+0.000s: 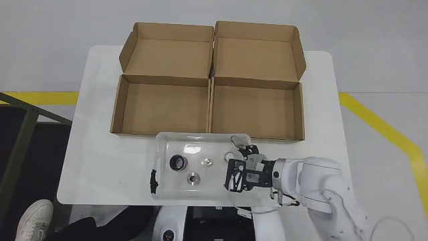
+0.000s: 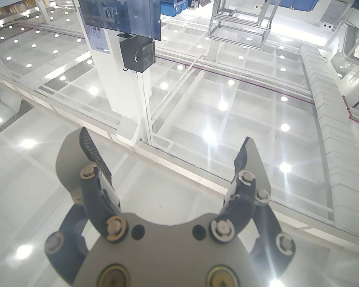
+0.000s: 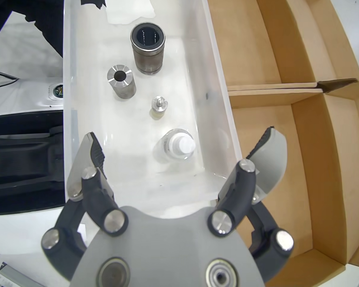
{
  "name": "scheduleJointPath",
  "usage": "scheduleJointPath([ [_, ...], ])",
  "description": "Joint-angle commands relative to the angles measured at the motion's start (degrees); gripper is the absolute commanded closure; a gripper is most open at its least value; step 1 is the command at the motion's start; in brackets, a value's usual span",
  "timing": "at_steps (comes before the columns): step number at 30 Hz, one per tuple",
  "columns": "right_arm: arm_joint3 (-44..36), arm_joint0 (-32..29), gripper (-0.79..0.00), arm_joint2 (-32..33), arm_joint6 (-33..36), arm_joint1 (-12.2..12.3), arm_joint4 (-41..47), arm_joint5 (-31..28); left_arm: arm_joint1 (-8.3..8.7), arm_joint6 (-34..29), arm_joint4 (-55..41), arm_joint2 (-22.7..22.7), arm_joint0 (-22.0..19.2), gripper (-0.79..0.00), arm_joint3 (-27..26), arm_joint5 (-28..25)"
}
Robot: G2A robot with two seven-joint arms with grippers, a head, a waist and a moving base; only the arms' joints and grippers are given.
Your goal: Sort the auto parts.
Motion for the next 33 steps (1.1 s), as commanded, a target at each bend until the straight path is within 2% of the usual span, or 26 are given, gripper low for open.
scheduleJointPath([
  [1, 0.7, 1.0, -0.785, -0.9, 1.8, 0.1, 1.3, 0.7, 0.0, 0.0, 0.0, 0.0, 0.0, -0.785, 0.0, 0.0],
  [11, 4.0, 5.2, -0.785, -5.5, 7.2, 0.7, 4.6, 3.7, 0.0, 0.0, 0.0, 0.0, 0.0, -0.785, 0.0, 0.0],
  [14, 4.6, 5.8, -0.757, -6.3, 8.0, 1.2, 4.8, 4.5, 0.0, 0.0, 0.0, 0.0, 0.0, -0.785, 0.0, 0.0],
  [20, 5.3, 6.8, -0.634, -6.9, 9.5, 2.2, 5.5, 6.0, 0.0, 0.0, 0.0, 0.0, 0.0, -0.785, 0.0, 0.0],
  [27, 6.2, 7.8, -0.594, -7.5, 10.7, 3.1, 6.4, 7.2, 0.0, 0.0, 0.0, 0.0, 0.0, -0.785, 0.0, 0.0],
  [33, 6.9, 8.9, -0.428, -8.1, 11.6, 3.6, 6.8, 8.0, 0.0, 0.0, 0.0, 0.0, 0.0, -0.785, 0.0, 0.0],
])
